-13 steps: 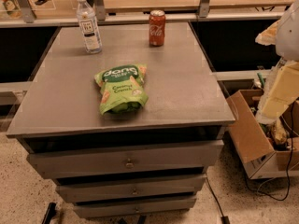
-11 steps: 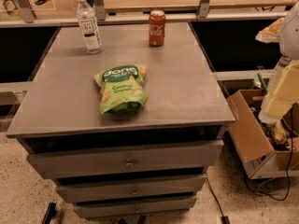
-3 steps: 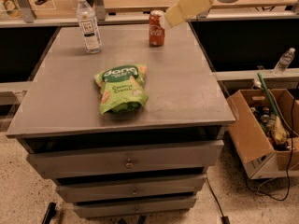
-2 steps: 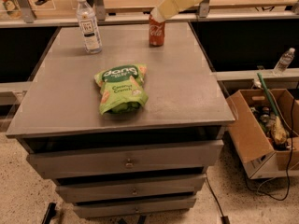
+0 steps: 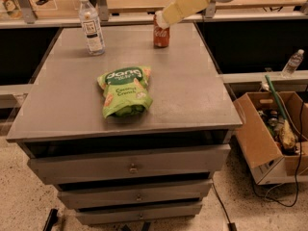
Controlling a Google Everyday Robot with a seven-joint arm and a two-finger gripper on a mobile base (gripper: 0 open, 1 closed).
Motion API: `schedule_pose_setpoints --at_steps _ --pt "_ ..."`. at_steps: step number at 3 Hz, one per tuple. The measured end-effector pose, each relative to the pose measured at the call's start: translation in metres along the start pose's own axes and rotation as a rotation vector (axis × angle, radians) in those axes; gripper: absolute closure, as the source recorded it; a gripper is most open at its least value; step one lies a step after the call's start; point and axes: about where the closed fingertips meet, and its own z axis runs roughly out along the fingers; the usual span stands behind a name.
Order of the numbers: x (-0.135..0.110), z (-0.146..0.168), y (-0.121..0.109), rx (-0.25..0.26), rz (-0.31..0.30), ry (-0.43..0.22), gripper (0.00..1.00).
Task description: Knock blue plastic bottle over
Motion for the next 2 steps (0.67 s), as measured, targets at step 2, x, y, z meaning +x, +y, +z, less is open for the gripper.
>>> schedule_pose_setpoints --at_steps 2 --pt "0.022 0.071 0.060 -0.122 0.216 -0.100 0.00"
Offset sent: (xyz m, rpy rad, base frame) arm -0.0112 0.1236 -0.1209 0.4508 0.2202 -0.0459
